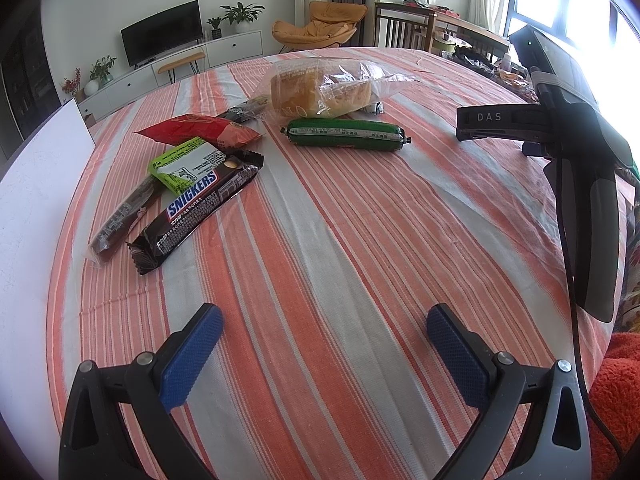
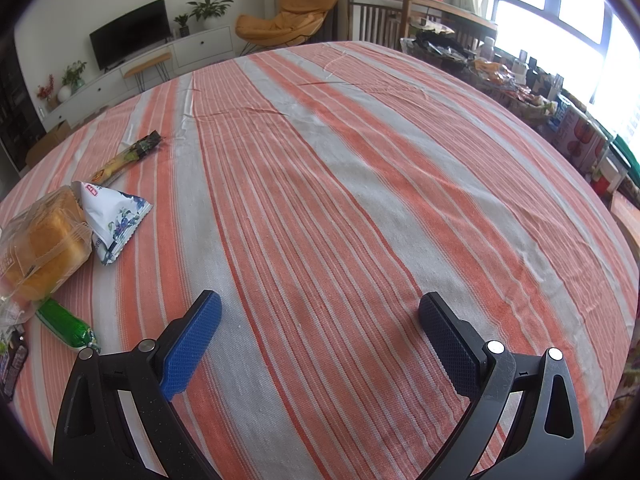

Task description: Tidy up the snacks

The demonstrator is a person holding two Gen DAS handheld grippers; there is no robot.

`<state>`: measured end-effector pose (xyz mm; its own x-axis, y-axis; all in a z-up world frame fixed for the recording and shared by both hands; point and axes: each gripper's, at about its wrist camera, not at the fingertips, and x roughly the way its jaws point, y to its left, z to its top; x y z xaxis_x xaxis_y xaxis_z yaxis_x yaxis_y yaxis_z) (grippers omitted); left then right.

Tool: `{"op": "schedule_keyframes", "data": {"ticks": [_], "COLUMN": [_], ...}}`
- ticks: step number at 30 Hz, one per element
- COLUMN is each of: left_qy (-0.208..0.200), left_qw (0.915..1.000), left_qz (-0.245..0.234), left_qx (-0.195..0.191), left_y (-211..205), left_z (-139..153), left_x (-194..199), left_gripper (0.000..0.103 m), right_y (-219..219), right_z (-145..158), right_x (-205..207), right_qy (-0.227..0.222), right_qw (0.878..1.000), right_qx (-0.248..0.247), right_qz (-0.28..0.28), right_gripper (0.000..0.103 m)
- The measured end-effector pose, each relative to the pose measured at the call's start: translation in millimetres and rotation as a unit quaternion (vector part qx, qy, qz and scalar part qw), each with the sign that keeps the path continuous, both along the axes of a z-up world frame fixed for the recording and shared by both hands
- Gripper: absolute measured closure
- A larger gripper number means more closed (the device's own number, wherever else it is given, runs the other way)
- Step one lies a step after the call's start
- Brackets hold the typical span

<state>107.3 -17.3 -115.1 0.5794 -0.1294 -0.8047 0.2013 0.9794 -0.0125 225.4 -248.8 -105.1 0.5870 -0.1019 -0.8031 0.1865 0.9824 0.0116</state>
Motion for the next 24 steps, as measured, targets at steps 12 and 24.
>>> {"op": "schedule_keyframes", "data": {"ticks": [12,24], "left_qy": [0.057,0.108], "left_qw": [0.9977,0.9922], "left_qz": [-0.034,0.050], "left_qx": [-0.016,0.037], "left_y": [9,139], "left_z": [18,99], "left_x": [-8,89], "left_gripper": [0.001,0.001], "right_y": [0,0], "right_z": [0,0], "right_x": [0,0], "right_qy": [0.000,0.000], "right_qw": [1.000,1.000], "right_qx": [0.000,0.000], "right_qz": [0.000,0.000], "right_gripper": [0.002,0.002]}}
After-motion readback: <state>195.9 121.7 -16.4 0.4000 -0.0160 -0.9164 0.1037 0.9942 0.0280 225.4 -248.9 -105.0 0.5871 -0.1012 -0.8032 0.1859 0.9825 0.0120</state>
